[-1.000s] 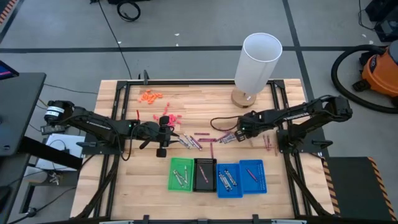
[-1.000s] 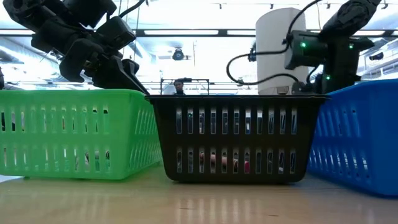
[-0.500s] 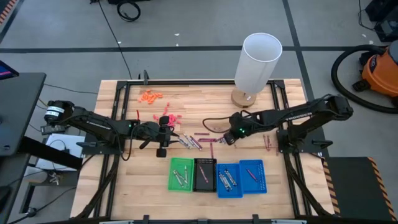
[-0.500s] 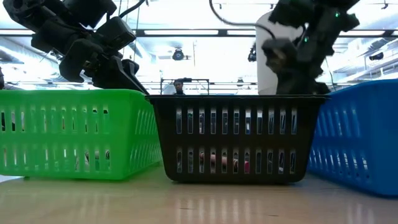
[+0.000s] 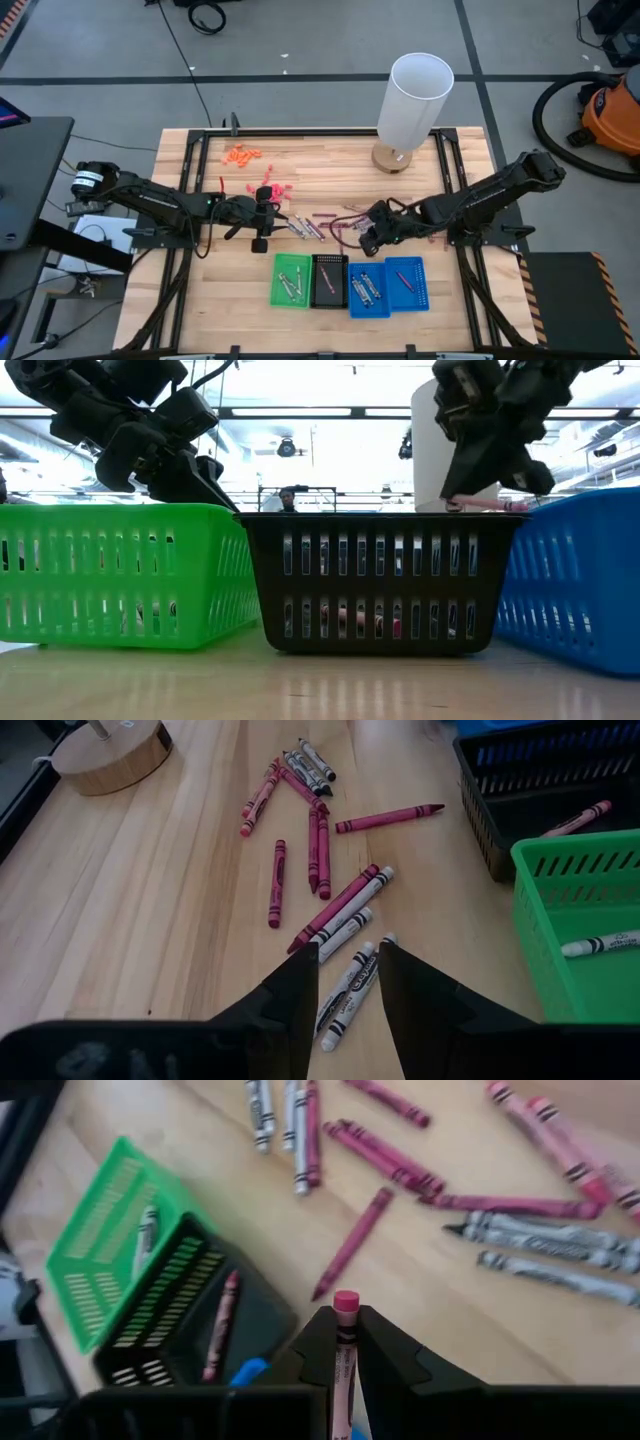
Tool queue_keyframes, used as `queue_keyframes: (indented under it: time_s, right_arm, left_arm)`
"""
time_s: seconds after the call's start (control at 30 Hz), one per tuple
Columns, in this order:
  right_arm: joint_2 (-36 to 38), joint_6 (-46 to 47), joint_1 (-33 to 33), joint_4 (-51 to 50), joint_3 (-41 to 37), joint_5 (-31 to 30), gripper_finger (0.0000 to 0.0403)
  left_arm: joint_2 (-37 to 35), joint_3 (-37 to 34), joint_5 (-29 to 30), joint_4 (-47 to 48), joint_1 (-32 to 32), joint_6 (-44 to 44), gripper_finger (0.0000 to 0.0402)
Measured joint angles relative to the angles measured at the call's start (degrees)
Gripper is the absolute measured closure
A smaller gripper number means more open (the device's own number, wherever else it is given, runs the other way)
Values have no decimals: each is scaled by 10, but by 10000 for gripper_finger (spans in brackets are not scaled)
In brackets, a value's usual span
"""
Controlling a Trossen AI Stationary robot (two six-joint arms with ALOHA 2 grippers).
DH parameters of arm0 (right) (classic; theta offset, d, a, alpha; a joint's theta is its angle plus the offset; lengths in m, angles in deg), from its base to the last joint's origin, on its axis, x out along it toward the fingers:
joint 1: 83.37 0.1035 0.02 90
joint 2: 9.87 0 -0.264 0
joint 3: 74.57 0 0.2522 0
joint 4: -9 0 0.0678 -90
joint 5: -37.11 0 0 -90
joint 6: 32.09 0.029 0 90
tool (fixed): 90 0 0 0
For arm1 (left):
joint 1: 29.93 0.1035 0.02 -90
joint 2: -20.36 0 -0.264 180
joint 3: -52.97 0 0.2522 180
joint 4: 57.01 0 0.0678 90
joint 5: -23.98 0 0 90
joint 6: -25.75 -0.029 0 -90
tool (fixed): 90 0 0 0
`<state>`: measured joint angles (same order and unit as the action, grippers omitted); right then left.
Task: Sort crayons
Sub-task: Put the pink crayon into the black bin
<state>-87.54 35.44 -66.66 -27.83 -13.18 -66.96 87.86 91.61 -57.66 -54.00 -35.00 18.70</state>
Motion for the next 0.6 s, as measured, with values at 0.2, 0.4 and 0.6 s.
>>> queue_keyframes:
  time_s: [0.2, 0.4, 0.6]
  right_arm:
    - [-17, 34, 44, 32, 0, -14, 364]
    - [-16, 61, 79, 26, 0, -11, 364]
    - [-8, 56, 107, 41, 0, -11, 364]
  left_arm:
    - [0, 0, 0, 0, 0, 2, 285]
    - [0, 0, 0, 0, 0, 5, 285]
    - [0, 0, 0, -1, 0, 0, 285]
